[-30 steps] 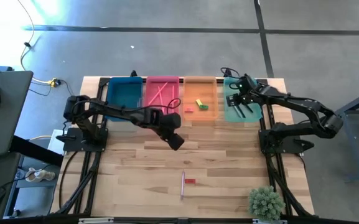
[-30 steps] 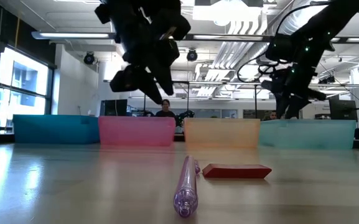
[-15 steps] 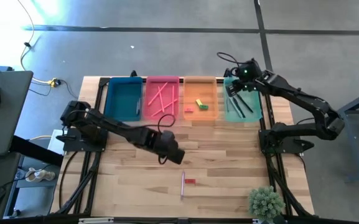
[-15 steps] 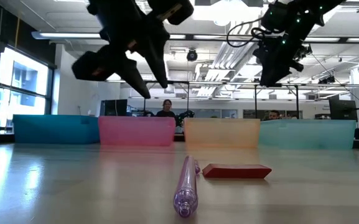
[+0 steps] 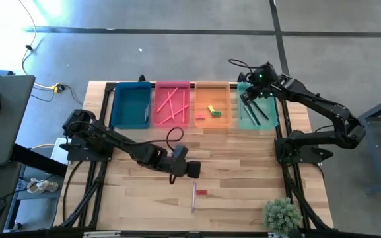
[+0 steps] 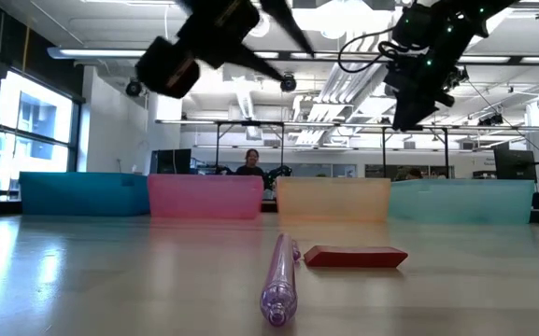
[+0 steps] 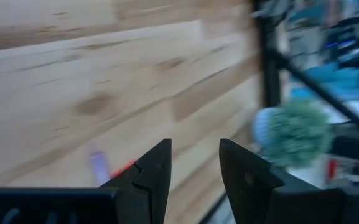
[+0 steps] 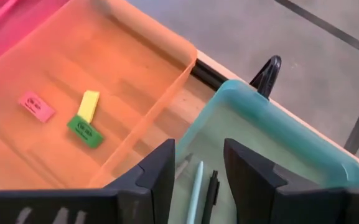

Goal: Sort crayons/erasers/pens/pencils in bins

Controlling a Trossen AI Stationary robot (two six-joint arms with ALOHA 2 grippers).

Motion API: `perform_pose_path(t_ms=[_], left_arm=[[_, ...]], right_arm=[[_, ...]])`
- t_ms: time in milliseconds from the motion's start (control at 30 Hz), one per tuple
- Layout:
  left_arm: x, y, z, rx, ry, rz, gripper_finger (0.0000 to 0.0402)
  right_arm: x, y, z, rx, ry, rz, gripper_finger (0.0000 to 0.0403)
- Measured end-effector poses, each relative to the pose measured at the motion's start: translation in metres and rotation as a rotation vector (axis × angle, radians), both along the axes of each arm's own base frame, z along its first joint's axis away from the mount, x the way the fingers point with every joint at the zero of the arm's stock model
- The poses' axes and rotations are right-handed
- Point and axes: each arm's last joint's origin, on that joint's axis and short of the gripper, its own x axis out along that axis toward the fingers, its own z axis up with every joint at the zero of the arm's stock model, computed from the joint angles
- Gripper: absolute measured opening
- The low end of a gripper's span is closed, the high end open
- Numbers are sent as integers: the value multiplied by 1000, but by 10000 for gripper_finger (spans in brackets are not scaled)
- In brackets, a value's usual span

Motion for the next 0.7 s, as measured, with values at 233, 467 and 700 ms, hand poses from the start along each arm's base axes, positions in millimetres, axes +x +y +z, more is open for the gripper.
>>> perform_pose_path(t_ms=[233,467,700], left_arm=[[12,2,16,3,-207,55,122],[20,6,35,31,-317,116,122],[25,7,78,129,-255,106,122]], right_arm=[[-3,3,-4,26,63,35,129],[-4,5,-5,36,91,53,129],[-4,4,-4,28,90,58,129]])
